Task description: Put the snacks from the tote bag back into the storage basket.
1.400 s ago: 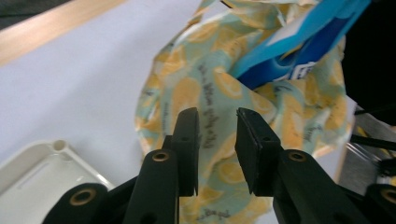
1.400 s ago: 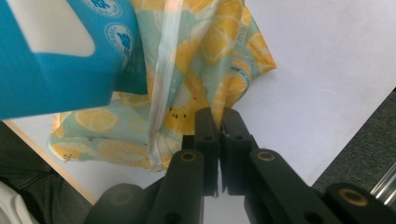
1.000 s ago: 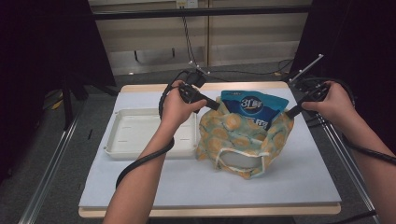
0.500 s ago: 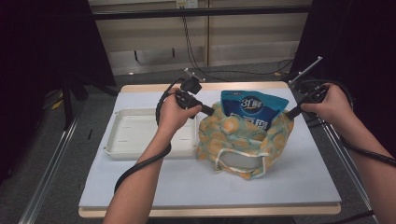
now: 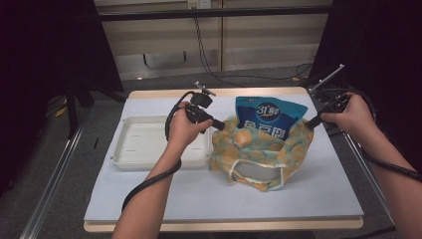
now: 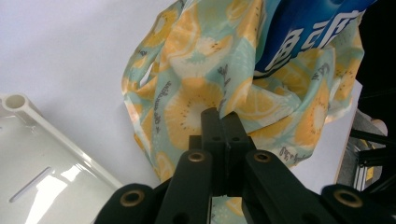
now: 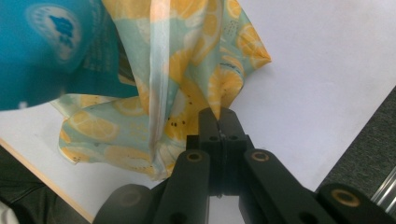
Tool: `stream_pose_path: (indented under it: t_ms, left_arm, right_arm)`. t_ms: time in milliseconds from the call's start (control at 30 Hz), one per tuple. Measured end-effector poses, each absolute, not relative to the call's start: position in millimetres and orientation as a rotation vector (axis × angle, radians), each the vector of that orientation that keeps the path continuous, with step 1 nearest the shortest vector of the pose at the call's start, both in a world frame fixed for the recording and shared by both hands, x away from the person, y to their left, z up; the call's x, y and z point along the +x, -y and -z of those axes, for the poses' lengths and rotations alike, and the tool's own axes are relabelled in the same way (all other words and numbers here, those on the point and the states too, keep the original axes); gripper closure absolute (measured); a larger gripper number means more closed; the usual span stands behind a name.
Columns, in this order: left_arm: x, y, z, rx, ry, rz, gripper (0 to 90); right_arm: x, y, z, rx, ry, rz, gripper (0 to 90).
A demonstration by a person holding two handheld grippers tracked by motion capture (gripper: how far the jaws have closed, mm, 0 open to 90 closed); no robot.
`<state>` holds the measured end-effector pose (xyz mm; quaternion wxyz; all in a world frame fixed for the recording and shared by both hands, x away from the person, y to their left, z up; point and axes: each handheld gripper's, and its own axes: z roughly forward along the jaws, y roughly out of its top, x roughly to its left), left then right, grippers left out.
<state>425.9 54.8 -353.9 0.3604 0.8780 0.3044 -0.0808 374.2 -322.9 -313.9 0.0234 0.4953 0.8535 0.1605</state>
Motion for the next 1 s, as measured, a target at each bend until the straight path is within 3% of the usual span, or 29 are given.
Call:
stream_pose_path:
  t_ms: [1000]
  left_arm:
    - [419.6,-51.7,390.4,2.270,-0.822,0.227,90.0]
  right_arm:
    - [377.8,324.1,343.0,1.578,-2.630,-0.504,90.0]
